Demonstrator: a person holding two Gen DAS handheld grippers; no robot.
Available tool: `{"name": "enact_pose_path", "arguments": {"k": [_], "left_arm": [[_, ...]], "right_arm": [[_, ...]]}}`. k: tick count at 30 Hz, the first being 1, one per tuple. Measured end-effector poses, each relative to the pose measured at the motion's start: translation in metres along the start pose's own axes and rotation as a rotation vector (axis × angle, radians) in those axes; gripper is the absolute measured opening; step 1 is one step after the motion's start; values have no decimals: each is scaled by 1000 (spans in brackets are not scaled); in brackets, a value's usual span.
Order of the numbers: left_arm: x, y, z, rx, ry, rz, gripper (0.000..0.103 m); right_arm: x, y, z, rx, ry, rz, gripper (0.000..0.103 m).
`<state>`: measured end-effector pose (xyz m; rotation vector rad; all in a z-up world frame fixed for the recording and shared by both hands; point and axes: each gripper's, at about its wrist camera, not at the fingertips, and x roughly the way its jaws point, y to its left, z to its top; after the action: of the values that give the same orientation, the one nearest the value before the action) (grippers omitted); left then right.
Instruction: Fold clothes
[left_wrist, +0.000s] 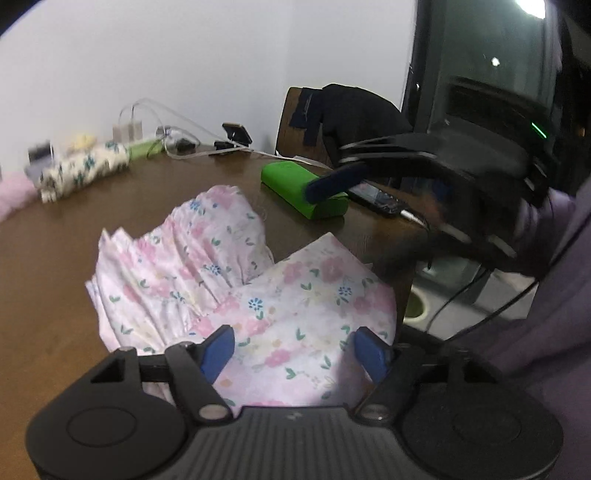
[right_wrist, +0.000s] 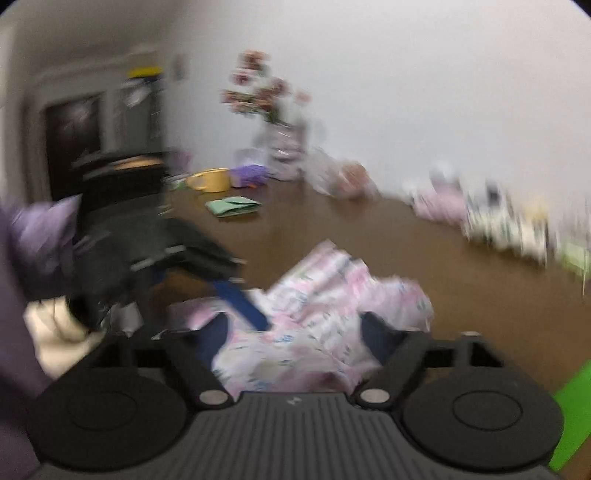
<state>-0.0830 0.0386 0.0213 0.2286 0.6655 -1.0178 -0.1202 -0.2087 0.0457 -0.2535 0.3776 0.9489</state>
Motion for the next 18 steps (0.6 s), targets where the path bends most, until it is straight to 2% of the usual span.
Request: {"name": "enact_pose_path", "arguments": {"k": [4,7,10,13,15,18], "left_arm": [[1,20,1,-109,-9,-67,72],[-2,36,3,-199,-20,-119,72],[-4,45,5,-254,-32,-138,72],[-18,40,5,-223,-54,-101,73],[-25,30,4,-141,-58,-59,82],[-33,12,2,-9,-54,5,83]], "right_arm": [[13,22,-10,-153,82,62,85],[30,25,-15,-202,128,68,84],[44,25,-20,-239,172,71,84],[52,16,-20,-193,210,104,81],[58,3,-18,-113,236,136,74],[66,-10,-17,-44,254,181,68]]}}
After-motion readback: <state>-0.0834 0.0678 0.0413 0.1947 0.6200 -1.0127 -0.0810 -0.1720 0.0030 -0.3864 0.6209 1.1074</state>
